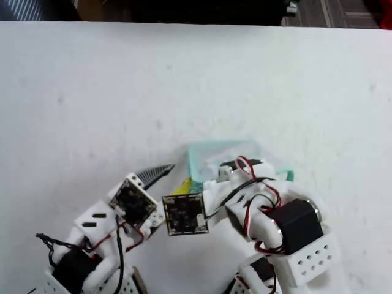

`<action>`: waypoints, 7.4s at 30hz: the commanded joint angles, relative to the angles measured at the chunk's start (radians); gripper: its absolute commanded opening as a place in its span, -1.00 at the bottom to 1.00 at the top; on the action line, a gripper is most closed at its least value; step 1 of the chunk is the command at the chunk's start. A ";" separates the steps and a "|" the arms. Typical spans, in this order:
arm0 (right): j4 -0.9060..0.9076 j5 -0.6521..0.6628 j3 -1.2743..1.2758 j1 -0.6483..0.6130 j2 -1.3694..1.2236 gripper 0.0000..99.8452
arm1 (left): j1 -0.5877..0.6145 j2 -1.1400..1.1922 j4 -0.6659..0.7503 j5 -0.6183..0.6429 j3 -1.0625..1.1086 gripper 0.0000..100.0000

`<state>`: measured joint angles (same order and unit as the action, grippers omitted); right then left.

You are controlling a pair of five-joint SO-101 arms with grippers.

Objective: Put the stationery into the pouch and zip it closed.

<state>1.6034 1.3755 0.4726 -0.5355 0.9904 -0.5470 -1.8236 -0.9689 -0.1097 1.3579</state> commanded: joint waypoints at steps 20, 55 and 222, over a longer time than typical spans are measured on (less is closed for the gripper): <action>0.001 -0.009 -0.075 -0.022 0.016 -0.97 | 0.073 0.004 -0.242 -0.207 -0.235 -0.59; 0.111 -0.110 -0.279 -0.257 0.016 -0.97 | -0.240 0.004 -0.025 -0.092 0.003 -0.75; -0.819 -0.936 -0.339 0.559 -0.621 -0.97 | -0.007 -0.001 0.127 0.163 0.011 -0.96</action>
<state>0.7856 0.4657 0.2133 -0.1105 0.3997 -0.5547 -1.8251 -0.7956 0.0667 1.4009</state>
